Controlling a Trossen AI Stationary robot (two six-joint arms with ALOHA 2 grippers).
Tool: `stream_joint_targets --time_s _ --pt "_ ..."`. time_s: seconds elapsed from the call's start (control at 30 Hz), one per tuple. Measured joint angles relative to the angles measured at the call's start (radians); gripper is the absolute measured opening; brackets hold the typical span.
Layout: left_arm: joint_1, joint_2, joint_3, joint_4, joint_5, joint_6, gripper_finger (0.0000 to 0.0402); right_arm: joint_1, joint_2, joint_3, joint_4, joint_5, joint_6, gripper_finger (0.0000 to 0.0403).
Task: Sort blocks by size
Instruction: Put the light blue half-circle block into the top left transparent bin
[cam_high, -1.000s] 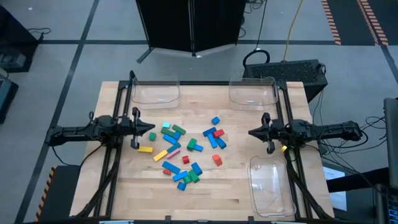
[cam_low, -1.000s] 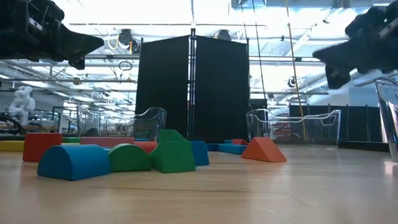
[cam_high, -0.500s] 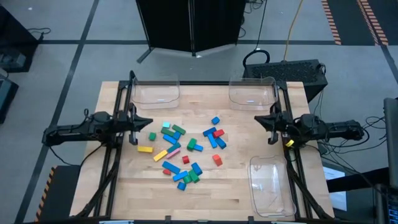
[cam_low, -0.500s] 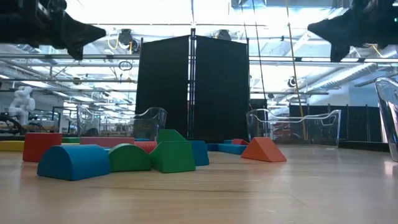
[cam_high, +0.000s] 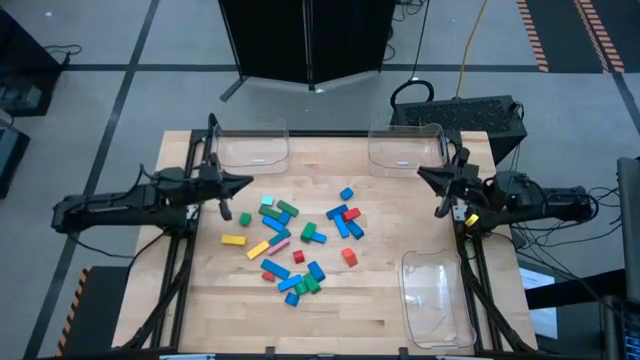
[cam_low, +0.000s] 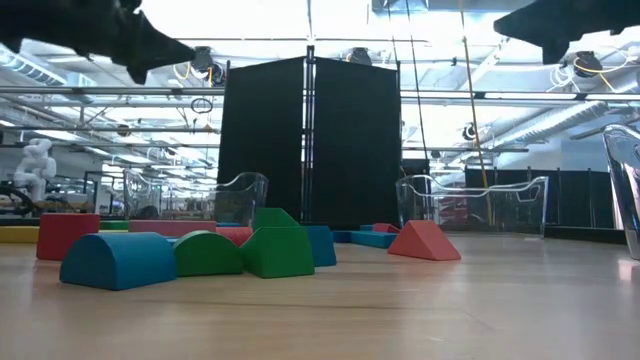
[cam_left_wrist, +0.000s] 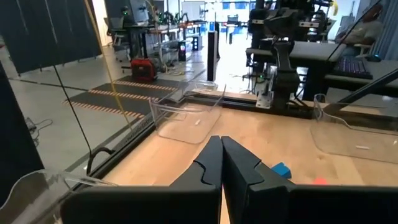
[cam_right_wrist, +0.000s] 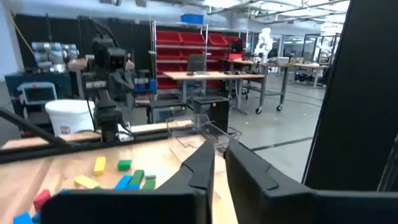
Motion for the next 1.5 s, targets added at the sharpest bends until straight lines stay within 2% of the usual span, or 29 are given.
stream_joint_targets --time_s 0.13,0.3,0.6,0.8,1.03,1.1,1.23,1.5 --pt "0.002 0.061 0.045 -0.005 0.003 -0.003 0.0 0.0 0.018 0.004 -0.034 0.001 0.018 0.0068" --pt "0.002 0.105 0.094 -0.062 0.005 -0.028 0.0 0.0 0.033 0.004 -0.148 -0.001 0.158 0.0091" --pt "0.001 0.105 0.107 -0.044 0.022 0.017 0.0 0.0 0.053 0.004 -0.177 0.073 0.253 0.0096" --pt "0.001 0.107 0.107 -0.051 0.065 0.016 0.0 0.0 0.094 0.004 -0.053 0.177 0.206 0.0096" --pt "0.001 0.119 0.107 -0.024 0.218 -0.053 0.0 -0.003 0.182 0.004 0.054 0.185 0.13 0.0096" --pt "0.001 0.13 0.107 -0.014 0.232 -0.06 0.0 -0.011 0.214 0.004 0.063 0.185 0.141 0.0096" --pt "0.001 0.159 0.107 -0.006 0.228 -0.016 0.0 -0.014 0.276 0.004 0.047 0.18 0.195 0.0096" --pt "0.002 0.274 0.107 0.065 0.131 0.029 0.0017 -0.013 0.34 0.004 0.057 0.174 0.228 0.0096"
